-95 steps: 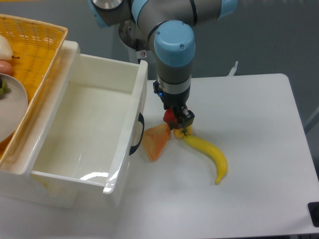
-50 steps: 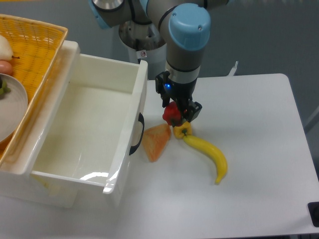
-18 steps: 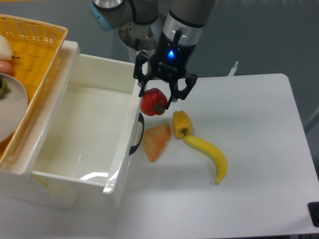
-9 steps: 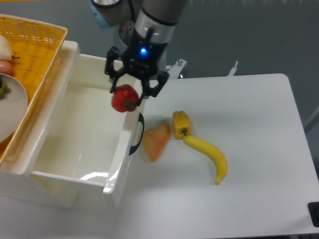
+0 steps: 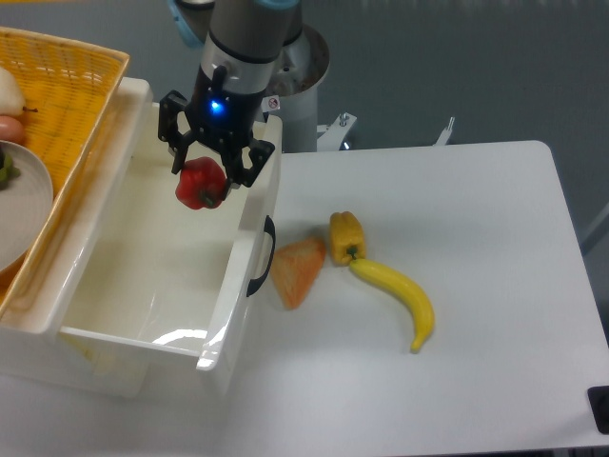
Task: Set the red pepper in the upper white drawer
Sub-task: 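Lower the held red pepper into the drawer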
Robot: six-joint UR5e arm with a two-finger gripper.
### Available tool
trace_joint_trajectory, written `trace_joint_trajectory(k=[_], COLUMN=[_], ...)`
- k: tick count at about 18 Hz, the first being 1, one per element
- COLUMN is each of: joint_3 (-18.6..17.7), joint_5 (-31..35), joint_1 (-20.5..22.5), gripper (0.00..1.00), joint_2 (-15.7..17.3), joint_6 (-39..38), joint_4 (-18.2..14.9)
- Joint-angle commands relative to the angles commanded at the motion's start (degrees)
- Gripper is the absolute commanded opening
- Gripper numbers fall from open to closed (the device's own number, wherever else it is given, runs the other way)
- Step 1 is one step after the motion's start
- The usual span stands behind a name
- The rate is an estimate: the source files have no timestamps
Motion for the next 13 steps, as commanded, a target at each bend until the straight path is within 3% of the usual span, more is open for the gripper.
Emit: trace_joint_trajectory(k=[13], joint_3=[-1.67], joint_5=[1.41], joint_1=[-2.64], gripper=[0.52], joint_2=[-0.70], joint_6=[-0.26], joint_4=[-0.18])
